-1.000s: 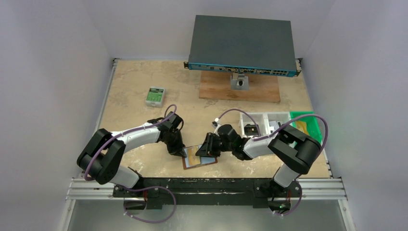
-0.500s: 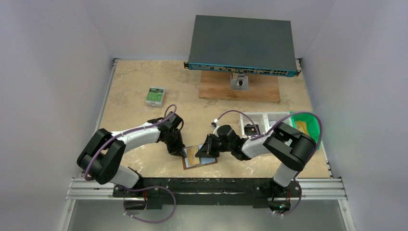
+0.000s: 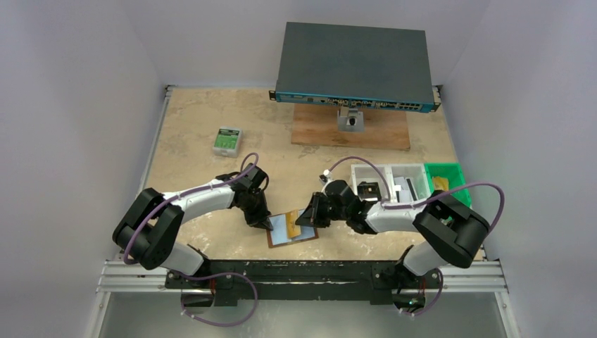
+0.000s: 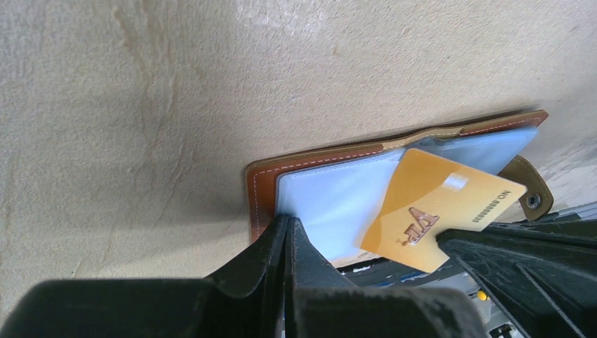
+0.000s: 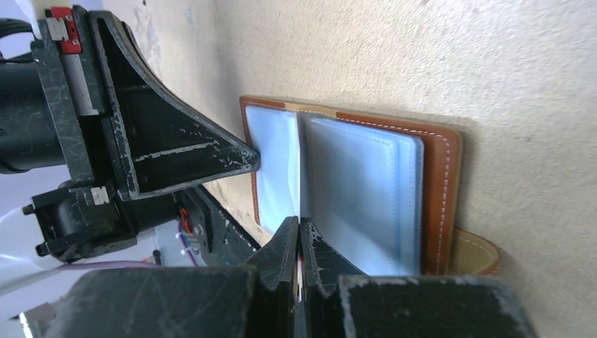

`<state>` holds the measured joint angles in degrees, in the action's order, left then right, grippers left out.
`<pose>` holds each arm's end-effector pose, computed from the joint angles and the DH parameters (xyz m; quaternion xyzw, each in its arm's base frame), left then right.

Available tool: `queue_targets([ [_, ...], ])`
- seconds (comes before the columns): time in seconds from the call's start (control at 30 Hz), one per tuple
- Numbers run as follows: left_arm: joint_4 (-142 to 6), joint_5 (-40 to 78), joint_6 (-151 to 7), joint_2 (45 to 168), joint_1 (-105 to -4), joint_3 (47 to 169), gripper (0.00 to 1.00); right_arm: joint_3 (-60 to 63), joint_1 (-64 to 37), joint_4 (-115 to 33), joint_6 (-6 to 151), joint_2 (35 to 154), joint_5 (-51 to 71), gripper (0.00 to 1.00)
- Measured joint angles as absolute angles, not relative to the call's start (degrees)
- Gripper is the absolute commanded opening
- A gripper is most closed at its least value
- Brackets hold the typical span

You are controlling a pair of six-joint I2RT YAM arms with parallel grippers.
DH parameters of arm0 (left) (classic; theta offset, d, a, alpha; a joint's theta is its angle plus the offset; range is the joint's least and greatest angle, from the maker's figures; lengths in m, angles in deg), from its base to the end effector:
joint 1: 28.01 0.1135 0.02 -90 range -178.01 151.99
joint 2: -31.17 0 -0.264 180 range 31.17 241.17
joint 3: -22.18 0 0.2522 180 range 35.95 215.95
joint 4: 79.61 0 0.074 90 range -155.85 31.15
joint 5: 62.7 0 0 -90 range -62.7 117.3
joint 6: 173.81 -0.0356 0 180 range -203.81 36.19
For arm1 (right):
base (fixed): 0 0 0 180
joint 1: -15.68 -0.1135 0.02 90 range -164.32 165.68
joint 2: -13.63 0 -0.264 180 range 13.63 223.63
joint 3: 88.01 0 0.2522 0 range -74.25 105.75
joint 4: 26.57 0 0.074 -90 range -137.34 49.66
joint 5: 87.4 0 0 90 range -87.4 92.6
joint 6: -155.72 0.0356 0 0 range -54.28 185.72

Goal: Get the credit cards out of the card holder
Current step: Remove the credit card from the card holder, then place the credit card in the storage box.

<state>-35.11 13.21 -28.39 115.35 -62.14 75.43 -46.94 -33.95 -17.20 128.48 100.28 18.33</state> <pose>0.1912 -0.1401 0.1415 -0.1666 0.9704 -0.1750 0.0036 0.1665 0.2108 0.1330 0.0395 0.8847 0.4402 0.1479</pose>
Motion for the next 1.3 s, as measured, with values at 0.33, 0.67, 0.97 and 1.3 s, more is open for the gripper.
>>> queue_targets([
  [0.33, -33.2, 15.0, -30.2, 114.6, -62.2, 76.5, 0.00, -46.3, -33.7, -25.4, 125.6, 94.9, 14.7, 0.00],
  [0.67, -28.5, 16.6, -33.6, 107.9, -62.7, 83.7, 0.39, -43.1, -33.7, -31.1, 123.2, 91.5, 12.5, 0.00],
  [0.97, -25.3, 16.6, -36.5, 102.2, -62.7, 85.7, 0.50, -39.4, -33.7, -40.7, 121.9, 85.7, 7.6, 0.00],
  [1.3, -23.3, 16.9, -39.5, 100.3, -62.7, 85.7, 0.50, -36.0, -32.1, -55.9, 122.1, 78.7, -1.6, 0.00],
])
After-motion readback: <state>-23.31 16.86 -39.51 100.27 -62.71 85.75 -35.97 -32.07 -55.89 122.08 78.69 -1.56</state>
